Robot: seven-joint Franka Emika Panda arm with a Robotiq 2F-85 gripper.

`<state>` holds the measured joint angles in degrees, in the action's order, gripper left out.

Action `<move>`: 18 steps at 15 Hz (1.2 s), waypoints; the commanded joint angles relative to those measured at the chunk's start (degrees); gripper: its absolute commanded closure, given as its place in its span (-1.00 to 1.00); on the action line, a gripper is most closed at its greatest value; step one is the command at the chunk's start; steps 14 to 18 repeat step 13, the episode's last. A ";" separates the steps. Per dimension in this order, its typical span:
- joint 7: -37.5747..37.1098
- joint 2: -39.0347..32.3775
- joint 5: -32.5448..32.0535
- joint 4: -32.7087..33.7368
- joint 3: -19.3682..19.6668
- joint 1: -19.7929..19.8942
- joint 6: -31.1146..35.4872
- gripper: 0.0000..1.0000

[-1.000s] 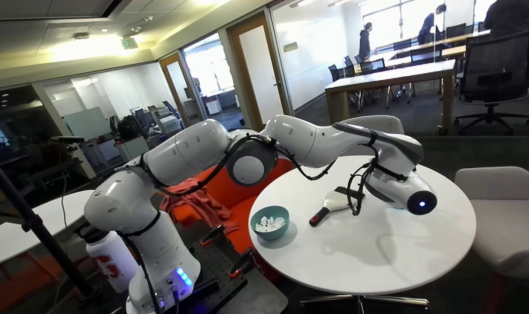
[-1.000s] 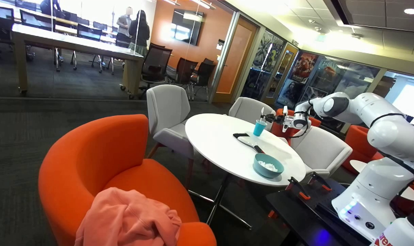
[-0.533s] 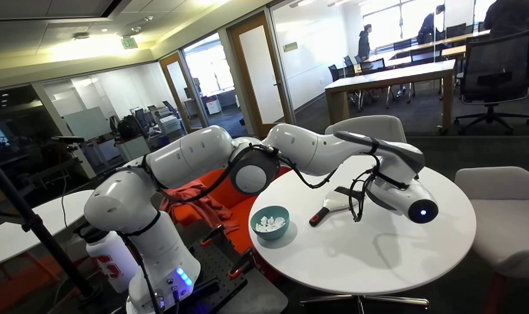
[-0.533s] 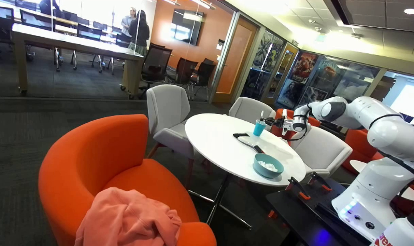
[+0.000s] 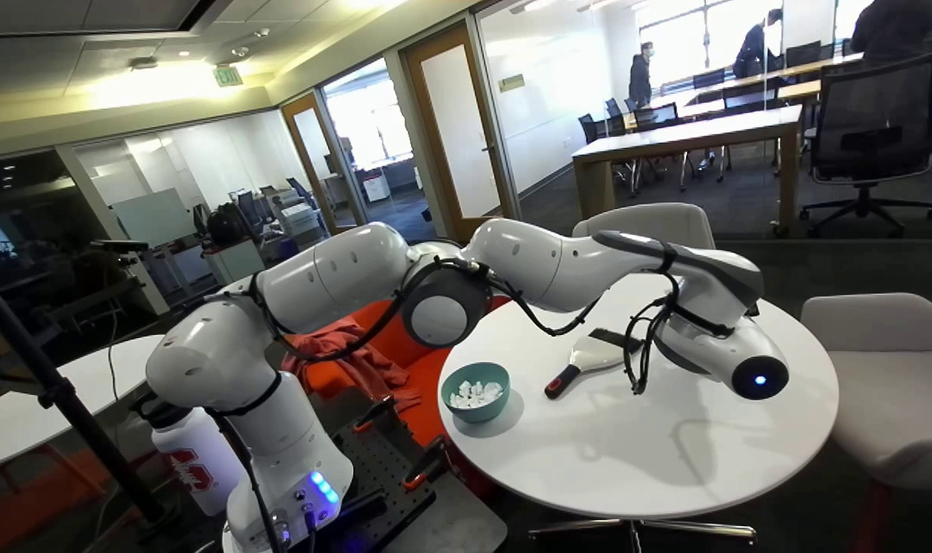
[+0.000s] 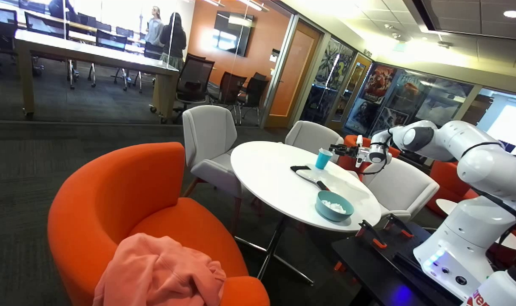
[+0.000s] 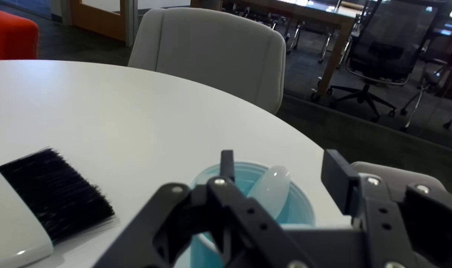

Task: Put the spoon in the cup

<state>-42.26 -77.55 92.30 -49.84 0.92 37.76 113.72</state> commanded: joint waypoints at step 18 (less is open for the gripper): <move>7.74 24.43 -22.09 -17.52 10.25 -2.12 -17.65 -1.00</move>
